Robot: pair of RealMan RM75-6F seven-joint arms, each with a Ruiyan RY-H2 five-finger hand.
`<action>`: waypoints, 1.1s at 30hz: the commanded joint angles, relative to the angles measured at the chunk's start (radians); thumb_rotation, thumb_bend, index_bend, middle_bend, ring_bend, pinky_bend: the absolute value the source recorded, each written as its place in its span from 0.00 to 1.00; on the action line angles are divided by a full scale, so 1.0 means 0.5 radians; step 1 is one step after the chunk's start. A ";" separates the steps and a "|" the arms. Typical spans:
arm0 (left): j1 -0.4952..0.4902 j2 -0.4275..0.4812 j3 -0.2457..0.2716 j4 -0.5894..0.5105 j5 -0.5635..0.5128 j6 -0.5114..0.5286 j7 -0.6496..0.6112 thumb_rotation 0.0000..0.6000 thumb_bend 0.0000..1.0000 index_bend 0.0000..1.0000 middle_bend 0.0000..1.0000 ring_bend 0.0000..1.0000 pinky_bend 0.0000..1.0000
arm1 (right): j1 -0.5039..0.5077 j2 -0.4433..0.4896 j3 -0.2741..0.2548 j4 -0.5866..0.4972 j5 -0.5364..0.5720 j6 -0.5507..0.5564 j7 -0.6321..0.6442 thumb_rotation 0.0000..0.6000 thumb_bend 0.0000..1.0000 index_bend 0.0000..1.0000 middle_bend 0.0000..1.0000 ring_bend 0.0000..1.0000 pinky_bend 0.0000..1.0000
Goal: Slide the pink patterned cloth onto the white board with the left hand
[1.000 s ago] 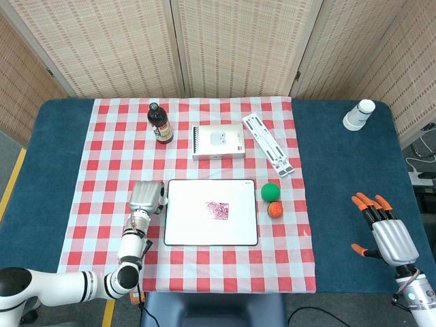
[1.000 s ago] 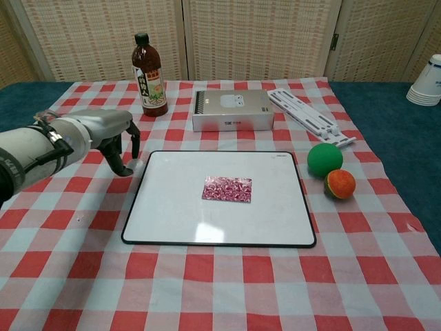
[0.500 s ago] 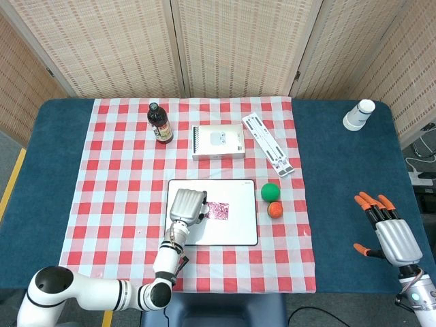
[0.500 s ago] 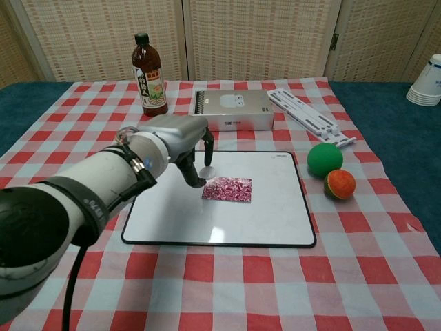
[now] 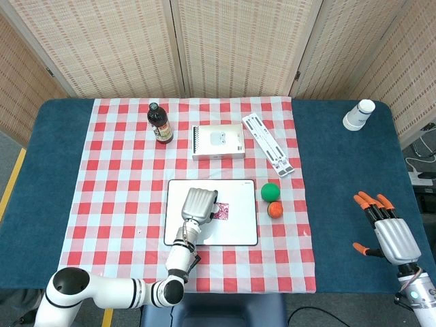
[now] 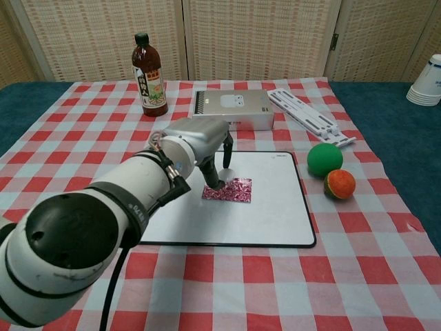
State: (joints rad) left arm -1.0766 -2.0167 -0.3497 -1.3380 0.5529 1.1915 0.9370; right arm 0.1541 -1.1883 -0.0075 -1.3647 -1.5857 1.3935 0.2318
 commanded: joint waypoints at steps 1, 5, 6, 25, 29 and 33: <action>-0.024 -0.064 -0.020 0.097 -0.026 -0.056 -0.010 1.00 0.29 0.54 1.00 1.00 0.98 | 0.012 -0.002 -0.003 0.004 -0.001 -0.022 0.001 1.00 0.00 0.00 0.00 0.00 0.00; -0.042 -0.121 -0.053 0.181 -0.028 -0.078 -0.032 1.00 0.29 0.54 1.00 1.00 0.98 | 0.019 -0.010 -0.006 -0.002 -0.006 -0.033 -0.018 1.00 0.00 0.00 0.00 0.00 0.00; -0.047 -0.132 -0.057 0.199 -0.027 -0.083 -0.032 1.00 0.29 0.54 1.00 1.00 0.98 | 0.022 -0.010 -0.011 -0.004 -0.013 -0.037 -0.023 1.00 0.00 0.00 0.00 0.00 0.00; -0.017 -0.121 -0.091 0.209 -0.003 -0.108 -0.025 1.00 0.24 0.48 1.00 1.00 0.98 | 0.026 -0.008 -0.014 -0.001 -0.009 -0.039 -0.018 1.00 0.00 0.00 0.00 0.00 0.00; -0.012 -0.102 -0.097 0.167 -0.014 -0.095 -0.002 1.00 0.24 0.47 1.00 1.00 0.98 | 0.026 -0.008 -0.018 -0.003 -0.014 -0.037 -0.021 1.00 0.00 0.00 0.00 0.00 0.00; -0.006 -0.088 -0.088 0.152 -0.011 -0.082 0.016 1.00 0.24 0.47 1.00 1.00 0.98 | 0.024 -0.008 -0.020 0.001 -0.017 -0.031 -0.017 1.00 0.00 0.00 0.00 0.00 0.00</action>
State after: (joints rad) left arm -1.0801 -2.0614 -0.3942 -1.2615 0.5474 1.1495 0.9440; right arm 0.1663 -1.1920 -0.0176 -1.3645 -1.5943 1.3778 0.2233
